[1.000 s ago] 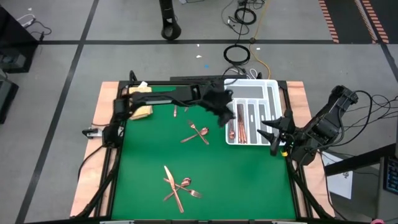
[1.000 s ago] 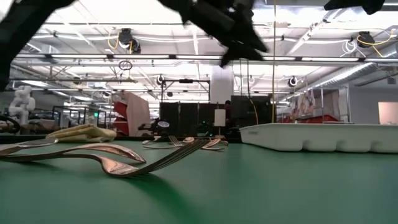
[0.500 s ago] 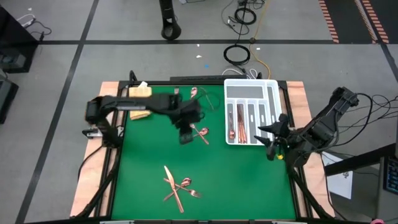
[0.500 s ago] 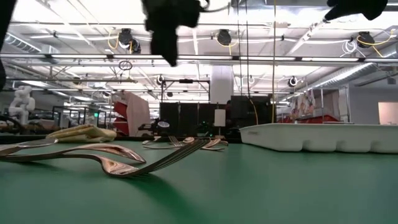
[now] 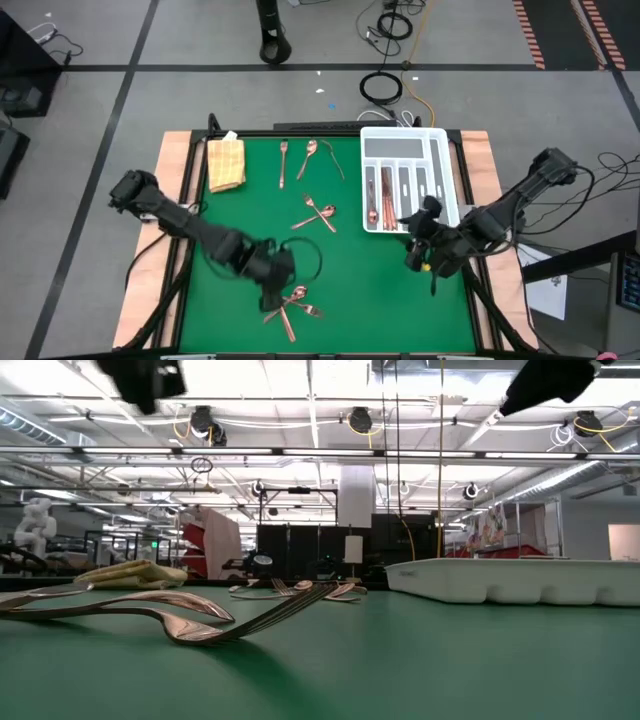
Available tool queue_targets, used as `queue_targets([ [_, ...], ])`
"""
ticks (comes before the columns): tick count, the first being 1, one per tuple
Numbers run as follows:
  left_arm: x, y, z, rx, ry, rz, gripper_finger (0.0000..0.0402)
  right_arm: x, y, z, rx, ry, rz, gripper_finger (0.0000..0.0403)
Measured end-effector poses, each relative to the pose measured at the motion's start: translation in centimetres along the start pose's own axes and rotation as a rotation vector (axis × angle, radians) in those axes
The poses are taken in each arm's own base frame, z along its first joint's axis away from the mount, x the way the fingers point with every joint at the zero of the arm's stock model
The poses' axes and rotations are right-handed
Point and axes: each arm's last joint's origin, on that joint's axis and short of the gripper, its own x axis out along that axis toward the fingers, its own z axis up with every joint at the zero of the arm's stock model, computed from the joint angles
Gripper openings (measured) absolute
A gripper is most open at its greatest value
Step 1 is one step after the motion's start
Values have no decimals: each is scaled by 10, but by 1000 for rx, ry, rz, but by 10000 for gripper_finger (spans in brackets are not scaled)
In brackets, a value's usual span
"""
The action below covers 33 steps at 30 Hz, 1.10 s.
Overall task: Sort silverware
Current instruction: Put the gold table knife into the silverware organizer
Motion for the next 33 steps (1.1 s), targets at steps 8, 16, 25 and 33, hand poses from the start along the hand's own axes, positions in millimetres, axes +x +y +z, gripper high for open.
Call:
queue_targets([
  [8, 5, -40, -47, 158, 69, 34, 111, 38, 41, 22, 87, -112, 174, 190],
  [16, 8, -60, -97, 332, 62, 87, 111, 80, 87, 30, 244, -241, 277, 188],
  [25, 41, -55, -129, 263, -34, 51, 111, 117, 150, 54, 195, -226, 268, 188],
  [33, 60, -29, -148, 117, 7, 156, 111, 146, 196, 79, 126, -6, 188, 188],
])
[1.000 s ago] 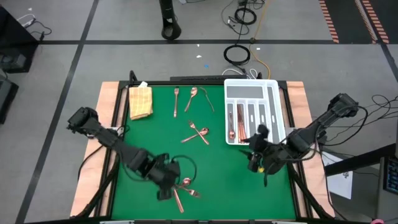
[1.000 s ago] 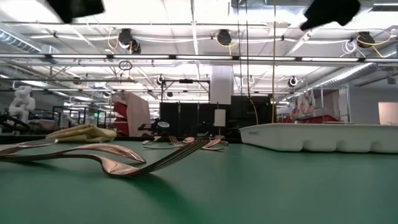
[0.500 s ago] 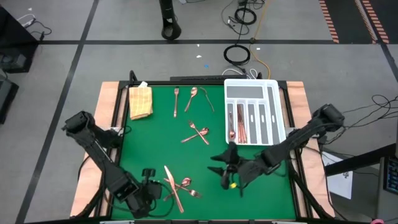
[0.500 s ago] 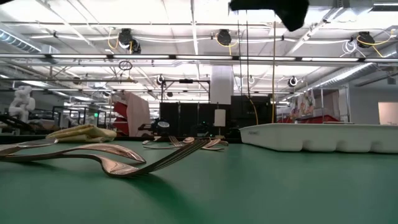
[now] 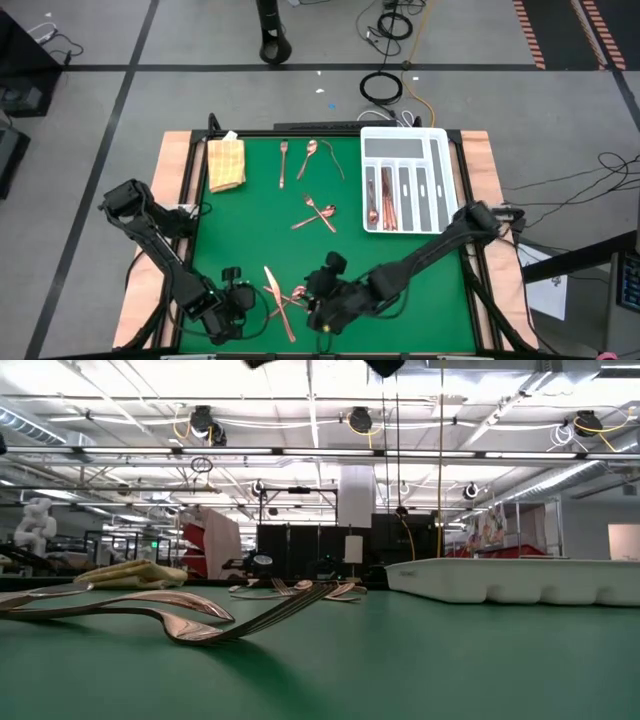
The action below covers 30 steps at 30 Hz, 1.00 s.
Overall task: Sort silverware
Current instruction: Put the gold table knife into the silverware organizer
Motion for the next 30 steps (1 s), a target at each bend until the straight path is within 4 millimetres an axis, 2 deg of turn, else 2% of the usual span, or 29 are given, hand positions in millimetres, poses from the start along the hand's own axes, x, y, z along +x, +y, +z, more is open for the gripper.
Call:
queue_targets([
  [8, -2, -4, -5, -12, -4, -9, 111, 33, 37, 5, 123, 136, 51, 187],
  [14, -2, -5, -7, -66, 19, -19, 111, 64, 53, -13, 172, 234, 113, 187],
  [22, -7, -11, -19, -20, 14, -27, 111, 92, 53, -41, 286, 328, 79, 187],
  [30, -9, -13, -23, 17, -34, -12, 111, 110, 39, -41, 296, 320, 26, 187],
])
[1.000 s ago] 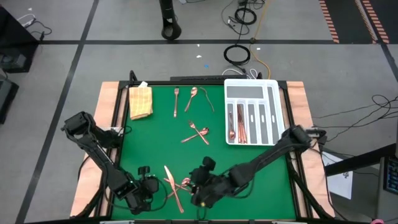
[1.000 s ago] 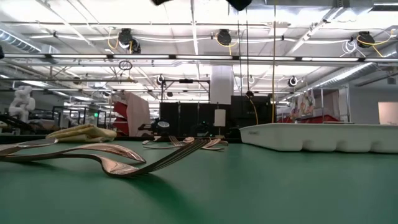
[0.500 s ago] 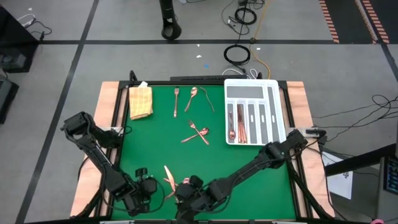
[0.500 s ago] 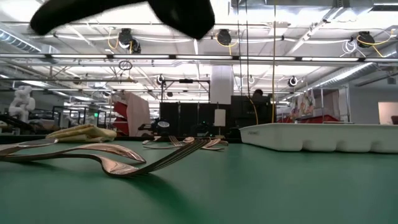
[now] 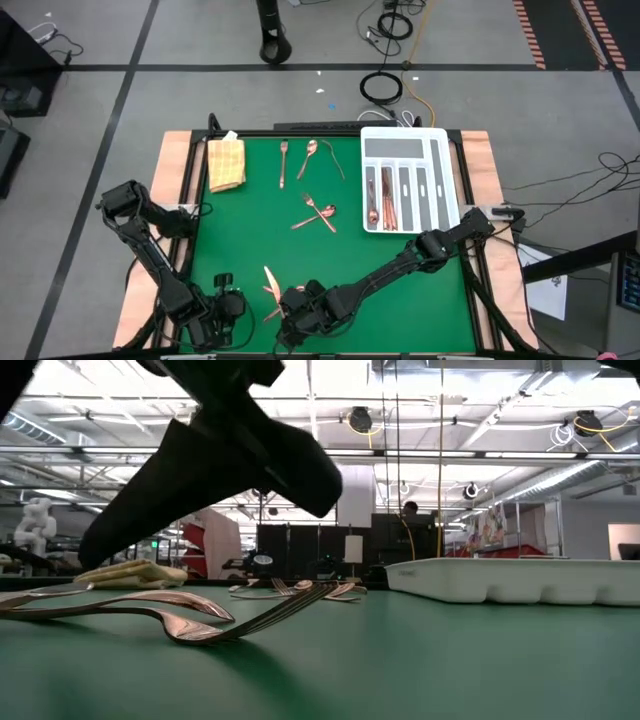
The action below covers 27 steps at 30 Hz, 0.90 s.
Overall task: Sort silverware
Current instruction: Put the gold table knife into the silverware organizer
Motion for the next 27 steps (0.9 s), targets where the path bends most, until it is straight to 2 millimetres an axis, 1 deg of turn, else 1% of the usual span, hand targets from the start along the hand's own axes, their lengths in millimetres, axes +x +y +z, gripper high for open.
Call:
queue_targets([
  [5, 1, 2, 5, -9, -82, 41, 111, 3, -6, 10, 1, -12, -13, 187],
  [10, 3, 7, 14, -44, -143, 78, 111, 5, -10, 17, -73, -17, -21, 187],
  [14, 5, 7, 19, -98, -164, 67, 111, 0, -11, 29, -117, -22, -36, 187],
  [19, 4, 9, 18, -145, -156, 82, 111, -4, -16, 46, -224, -35, -56, 187],
  [23, 4, 11, 16, -152, -147, 100, 111, -2, -23, 57, -339, -61, -92, 187],
  [27, 4, 12, 15, -147, -140, 115, 111, 1, -31, 68, -375, -56, -102, 187],
])
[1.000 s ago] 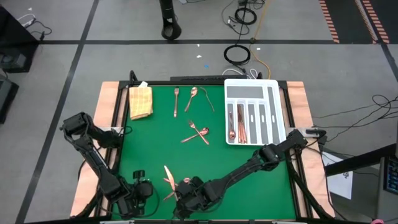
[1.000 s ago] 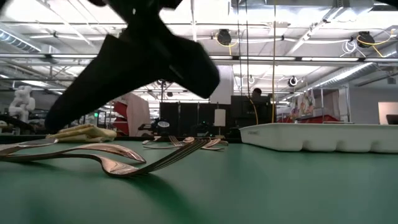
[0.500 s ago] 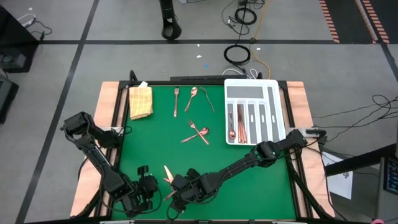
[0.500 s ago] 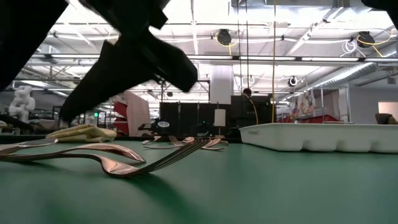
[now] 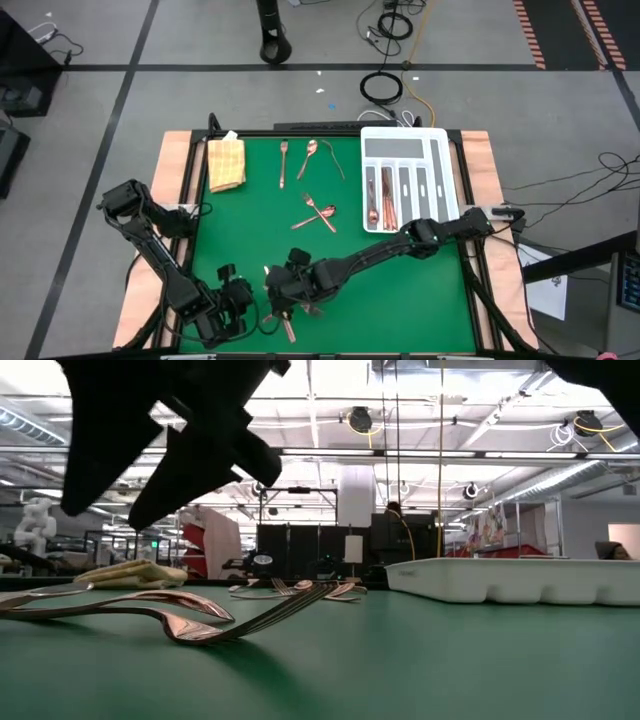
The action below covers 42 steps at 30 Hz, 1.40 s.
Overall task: Sort silverware
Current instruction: Put the gold table knife into the silverware organizer
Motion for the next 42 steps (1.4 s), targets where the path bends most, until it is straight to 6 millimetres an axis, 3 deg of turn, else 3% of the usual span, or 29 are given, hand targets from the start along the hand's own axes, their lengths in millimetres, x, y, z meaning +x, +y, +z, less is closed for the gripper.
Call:
queue_targets([
  [6, 0, 4, -1, -35, 14, 36, 111, 6, -17, 10, 38, 24, 18, 195],
  [11, -1, 8, -4, -64, 31, 75, 111, 11, -29, 17, 103, 51, 39, 242],
  [17, -8, 10, -11, -93, 159, 62, 111, 10, -28, 17, 101, 55, 47, 288],
  [24, -44, 12, -31, -82, 342, -40, 111, 15, -26, 12, 99, 56, 42, 292],
  [30, -75, 16, -48, -147, 257, -94, 111, 30, -26, 9, 141, 38, 51, 293],
  [42, -80, 15, -55, -205, 192, -104, 111, 37, -32, 11, 153, -2, 4, 293],
])
